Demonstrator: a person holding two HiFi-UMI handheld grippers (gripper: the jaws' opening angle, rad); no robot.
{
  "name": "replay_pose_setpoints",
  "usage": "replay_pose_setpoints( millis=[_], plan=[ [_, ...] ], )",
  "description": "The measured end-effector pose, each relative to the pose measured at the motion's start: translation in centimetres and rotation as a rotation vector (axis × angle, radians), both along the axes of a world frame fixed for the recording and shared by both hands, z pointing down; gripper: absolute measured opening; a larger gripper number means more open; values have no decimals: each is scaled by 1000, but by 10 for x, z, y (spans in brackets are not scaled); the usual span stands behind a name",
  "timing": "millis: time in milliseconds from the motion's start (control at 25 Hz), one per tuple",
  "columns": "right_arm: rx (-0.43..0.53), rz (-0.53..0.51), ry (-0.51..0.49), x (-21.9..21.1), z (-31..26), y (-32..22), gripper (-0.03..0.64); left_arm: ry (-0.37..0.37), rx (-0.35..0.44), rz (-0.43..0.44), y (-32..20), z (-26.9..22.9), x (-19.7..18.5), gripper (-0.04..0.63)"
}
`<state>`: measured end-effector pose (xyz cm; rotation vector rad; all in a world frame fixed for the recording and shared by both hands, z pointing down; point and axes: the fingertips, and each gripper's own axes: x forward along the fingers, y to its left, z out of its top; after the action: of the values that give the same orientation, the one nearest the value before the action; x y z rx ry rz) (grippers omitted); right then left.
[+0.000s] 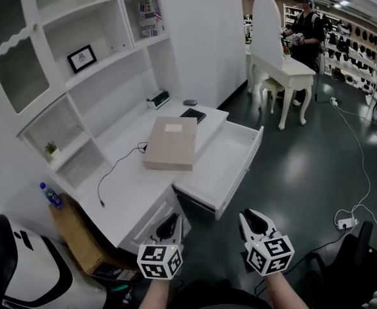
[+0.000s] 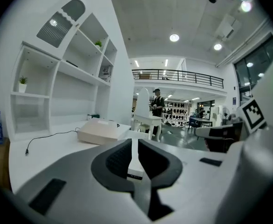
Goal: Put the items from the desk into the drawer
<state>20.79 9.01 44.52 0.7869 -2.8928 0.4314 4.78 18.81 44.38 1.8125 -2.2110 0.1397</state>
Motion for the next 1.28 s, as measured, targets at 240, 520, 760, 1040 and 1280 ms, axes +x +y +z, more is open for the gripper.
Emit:
replay_pose_setpoints(
  millis=[240, 520, 760, 1040, 1280],
  plan=[
    [-42, -39, -28, -9, 1, -6, 110, 32, 2, -40, -3, -3, -8, 87],
    [-104, -46, -51, -23, 7, -22, 183, 81, -9, -72, -10, 1, -30, 141],
    [-138, -57, -49, -58, 13, -41, 202, 103, -11, -97, -26, 7, -69, 166],
    [-146, -51, -40, -122, 15, -76, 216, 109, -9, -90, -62, 13, -134, 207],
    [-152, -34, -32, -184, 16, -111, 216, 107, -10, -92, -95, 14, -204, 227]
  ],
)
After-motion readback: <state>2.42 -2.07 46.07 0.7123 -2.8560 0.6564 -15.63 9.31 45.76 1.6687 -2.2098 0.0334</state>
